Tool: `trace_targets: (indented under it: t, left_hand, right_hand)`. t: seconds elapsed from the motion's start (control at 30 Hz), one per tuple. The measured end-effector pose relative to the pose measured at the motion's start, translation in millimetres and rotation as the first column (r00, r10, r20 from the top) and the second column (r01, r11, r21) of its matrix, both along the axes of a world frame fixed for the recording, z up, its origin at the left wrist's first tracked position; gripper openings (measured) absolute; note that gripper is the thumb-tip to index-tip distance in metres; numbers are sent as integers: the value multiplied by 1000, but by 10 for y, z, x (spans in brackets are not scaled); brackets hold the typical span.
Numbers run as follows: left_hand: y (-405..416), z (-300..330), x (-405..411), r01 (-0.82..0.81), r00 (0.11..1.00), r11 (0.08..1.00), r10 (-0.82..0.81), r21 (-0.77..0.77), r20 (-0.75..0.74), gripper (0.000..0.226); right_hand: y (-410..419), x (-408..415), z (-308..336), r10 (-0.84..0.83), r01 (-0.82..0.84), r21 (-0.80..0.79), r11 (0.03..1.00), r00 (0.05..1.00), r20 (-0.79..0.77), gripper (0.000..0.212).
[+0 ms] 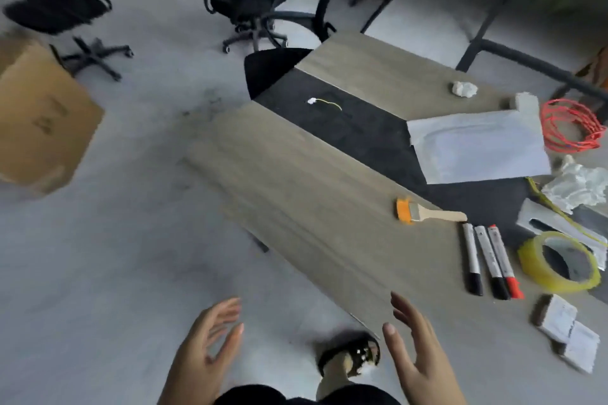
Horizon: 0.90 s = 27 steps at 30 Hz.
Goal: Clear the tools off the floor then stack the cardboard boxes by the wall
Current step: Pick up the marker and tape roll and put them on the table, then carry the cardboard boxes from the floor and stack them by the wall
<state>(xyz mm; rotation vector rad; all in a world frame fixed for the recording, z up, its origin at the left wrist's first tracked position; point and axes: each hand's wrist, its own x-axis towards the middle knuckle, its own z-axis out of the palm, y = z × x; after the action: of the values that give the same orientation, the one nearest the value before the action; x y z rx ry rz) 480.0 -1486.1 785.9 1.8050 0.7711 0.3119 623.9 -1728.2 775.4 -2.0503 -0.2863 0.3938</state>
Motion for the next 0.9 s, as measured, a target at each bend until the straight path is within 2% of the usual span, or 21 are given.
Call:
trace_targets:
  t: [0.2, 0.3, 0.4, 0.43, 0.53, 0.67, 0.8, 0.9]
  left_hand:
    - [678, 111, -1408, -273, 962, 962, 273, 22, 5, 35]
    - [973, 174, -2009, -439, 898, 898, 439, 32, 17, 34]
    - [1241, 224, -2428, -567, 823, 824, 564, 29, 63, 30]
    - [1323, 220, -2534, -592, 805, 805, 589, 34, 70, 34]
    - [1576, 152, -2779, -673, 739, 736, 672, 66, 47, 68]
    - [1960, 92, -2911, -757, 653, 651, 757, 50, 35, 71]
    - [2557, 53, -2911, -826, 563, 563, 823, 22, 72, 58]
    - [3103, 18, -2928, -872, 490, 488, 870, 36, 63, 71]
  right_hand:
    - [1226, -806, -80, 231, -231, 30, 972, 973, 12, 51]
    - [1829, -1195, -17, 370, -371, 47, 927, 929, 33, 49]
    - [2415, -1487, 95, 471, -476, 65, 877, 878, 83, 36]
    - [2591, -1553, 110, 496, -504, 71, 861, 862, 99, 35]
    - [3070, -1705, 116, 579, -589, 57, 806, 805, 129, 34]
    - [3681, -1802, 96, 651, -661, 54, 749, 748, 127, 35]
    - [4533, -1801, 63, 684, -701, 56, 711, 708, 173, 34]
    - [5355, -1751, 102, 747, -755, 63, 653, 655, 112, 25]
